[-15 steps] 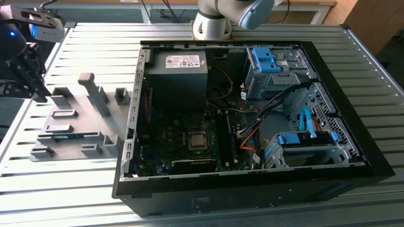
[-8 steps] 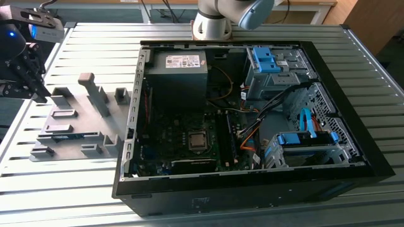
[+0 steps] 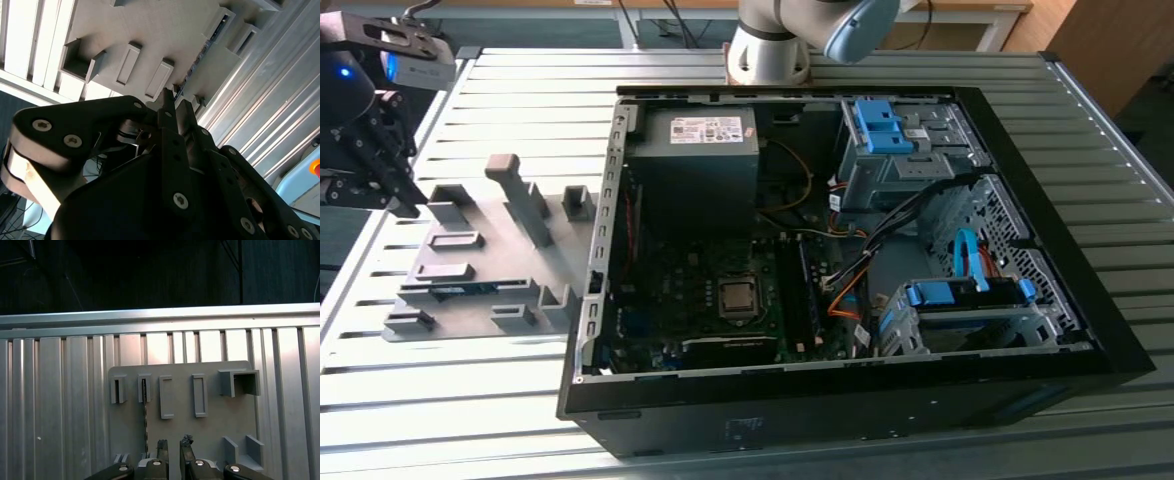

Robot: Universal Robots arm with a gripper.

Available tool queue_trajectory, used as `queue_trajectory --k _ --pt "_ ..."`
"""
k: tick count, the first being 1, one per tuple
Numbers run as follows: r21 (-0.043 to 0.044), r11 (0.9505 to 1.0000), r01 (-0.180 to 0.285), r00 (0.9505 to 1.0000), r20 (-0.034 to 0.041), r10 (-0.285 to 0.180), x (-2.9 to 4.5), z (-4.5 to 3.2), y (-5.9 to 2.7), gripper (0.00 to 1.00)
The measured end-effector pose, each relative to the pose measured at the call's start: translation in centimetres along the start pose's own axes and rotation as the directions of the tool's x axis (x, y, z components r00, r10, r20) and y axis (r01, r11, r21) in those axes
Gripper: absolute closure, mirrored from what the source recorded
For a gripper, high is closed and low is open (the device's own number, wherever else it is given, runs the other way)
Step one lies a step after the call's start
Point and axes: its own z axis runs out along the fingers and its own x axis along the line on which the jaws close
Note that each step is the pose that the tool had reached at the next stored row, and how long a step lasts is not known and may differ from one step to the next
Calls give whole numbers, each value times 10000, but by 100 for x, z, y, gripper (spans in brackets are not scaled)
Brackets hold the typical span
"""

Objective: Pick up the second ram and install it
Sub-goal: 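Pick up the second ram and move it above second insertion slot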

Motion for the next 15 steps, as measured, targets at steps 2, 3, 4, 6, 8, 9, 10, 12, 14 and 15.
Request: queue_trajectory --k 2,3,4,6,8,9,10,12,14,15 --pt "0 10000 0 10000 0 0 0 0 0 76" --pt "0 10000 0 10000 0 0 1 0 0 76" --pt "0 10000 0 10000 0 0 1 0 0 76" --pt "0 10000 0 10000 0 0 1 0 0 75" --pt "0 10000 0 10000 0 0 2 0 0 69" --pt "1 10000 0 10000 0 0 2 0 0 69" --pt "1 10000 0 10000 0 0 2 0 0 63" --pt "0 10000 0 10000 0 0 3 0 0 63" --pt "1 10000 0 10000 0 0 3 0 -1 63" --pt "1 10000 0 10000 0 0 4 0 0 63"
